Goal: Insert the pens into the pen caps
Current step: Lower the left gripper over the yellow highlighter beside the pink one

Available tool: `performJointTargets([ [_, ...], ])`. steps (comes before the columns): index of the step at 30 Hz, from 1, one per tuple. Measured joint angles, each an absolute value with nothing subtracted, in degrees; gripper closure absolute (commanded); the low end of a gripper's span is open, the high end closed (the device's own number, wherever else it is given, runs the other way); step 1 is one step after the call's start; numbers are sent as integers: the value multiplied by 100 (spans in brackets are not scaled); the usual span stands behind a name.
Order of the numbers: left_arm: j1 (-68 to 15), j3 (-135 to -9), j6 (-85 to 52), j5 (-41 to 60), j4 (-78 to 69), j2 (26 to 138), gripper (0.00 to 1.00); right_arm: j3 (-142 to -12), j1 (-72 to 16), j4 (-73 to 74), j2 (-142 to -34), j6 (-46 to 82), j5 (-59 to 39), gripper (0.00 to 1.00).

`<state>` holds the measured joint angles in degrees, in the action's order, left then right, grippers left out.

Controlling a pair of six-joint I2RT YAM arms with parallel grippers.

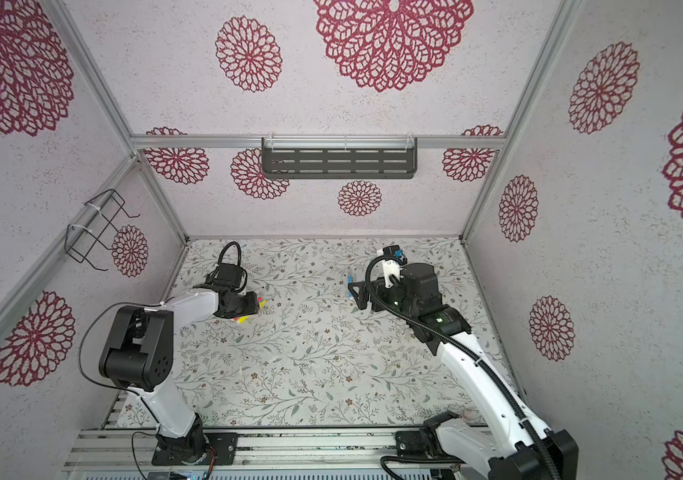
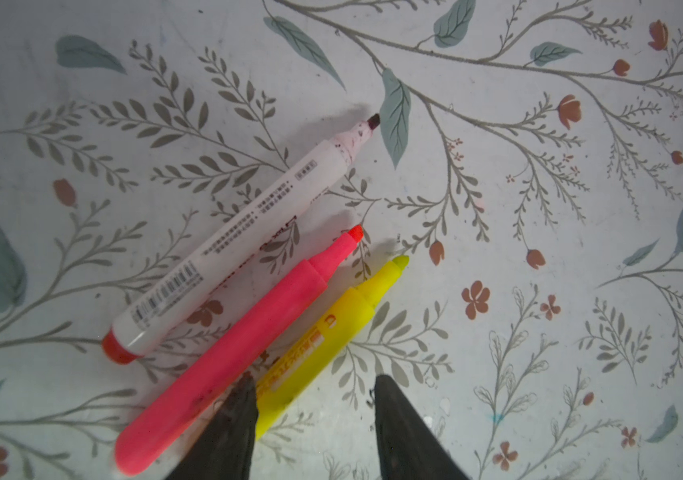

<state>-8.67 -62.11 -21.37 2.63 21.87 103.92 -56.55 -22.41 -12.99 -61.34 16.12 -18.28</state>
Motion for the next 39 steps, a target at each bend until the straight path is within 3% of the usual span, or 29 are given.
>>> performJointTargets([
  [23, -923, -6204, -2246, 456, 2353, 10547, 55, -5492, -2241, -1135, -5937, 1612, -1828, 1],
  [39, -1551, -6154, -2381, 217, 2432, 10534, 57, -5349, -2241, -1138, -5690, 1612, -1820, 1],
])
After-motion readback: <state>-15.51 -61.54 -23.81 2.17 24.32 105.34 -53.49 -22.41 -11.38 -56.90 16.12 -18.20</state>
